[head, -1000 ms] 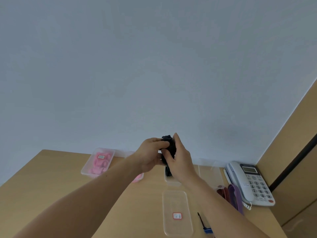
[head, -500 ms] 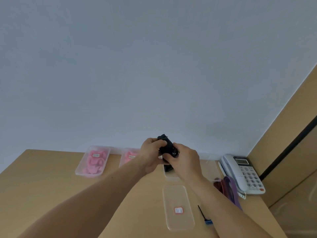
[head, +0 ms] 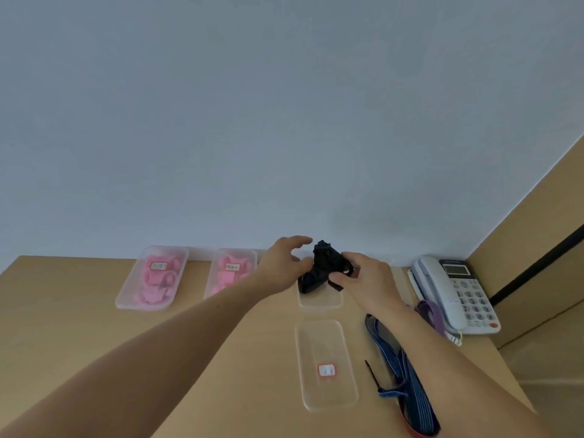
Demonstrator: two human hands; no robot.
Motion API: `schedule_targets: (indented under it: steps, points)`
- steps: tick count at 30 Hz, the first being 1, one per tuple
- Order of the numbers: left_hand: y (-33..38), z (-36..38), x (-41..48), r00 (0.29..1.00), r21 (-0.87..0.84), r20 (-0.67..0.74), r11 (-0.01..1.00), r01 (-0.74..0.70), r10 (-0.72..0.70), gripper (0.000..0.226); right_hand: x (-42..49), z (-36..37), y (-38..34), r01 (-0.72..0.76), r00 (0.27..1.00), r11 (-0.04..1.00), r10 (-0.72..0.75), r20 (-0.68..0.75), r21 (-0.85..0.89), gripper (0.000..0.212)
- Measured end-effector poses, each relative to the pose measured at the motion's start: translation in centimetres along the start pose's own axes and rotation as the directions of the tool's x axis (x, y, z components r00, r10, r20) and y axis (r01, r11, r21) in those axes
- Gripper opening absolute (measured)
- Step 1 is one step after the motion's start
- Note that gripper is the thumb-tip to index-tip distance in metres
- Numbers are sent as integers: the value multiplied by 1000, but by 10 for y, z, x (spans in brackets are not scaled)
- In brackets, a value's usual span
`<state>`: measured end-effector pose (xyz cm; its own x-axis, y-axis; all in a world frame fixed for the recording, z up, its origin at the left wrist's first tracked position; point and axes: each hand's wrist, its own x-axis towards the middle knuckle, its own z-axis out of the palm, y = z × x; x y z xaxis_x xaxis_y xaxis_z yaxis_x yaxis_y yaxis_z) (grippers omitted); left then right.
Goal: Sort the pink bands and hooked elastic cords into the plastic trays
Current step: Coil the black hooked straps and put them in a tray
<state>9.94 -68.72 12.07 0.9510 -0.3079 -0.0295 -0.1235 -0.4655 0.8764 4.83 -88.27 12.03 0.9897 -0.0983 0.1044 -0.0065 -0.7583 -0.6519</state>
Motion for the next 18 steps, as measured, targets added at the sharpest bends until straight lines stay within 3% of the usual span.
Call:
schedule_targets:
  steps: [4,7,11,18]
  points:
    - [-18,28,25,998,193,33,979,-65,60,41,32,10,36,32,978,998,-20,209,-56,45]
    - [-34,44,37,999,326,39,944,-46,35,38,59,17,60,115,932,987,-68,357,-111,47]
    - [-54,59,44,999,462,42,887,-22,3,41,88,29,81,226,830,964,-113,547,-143,49]
    - [-75,79,43,996,619,89,785,-31,-31,42,118,49,88,456,633,880,-215,744,-134,36]
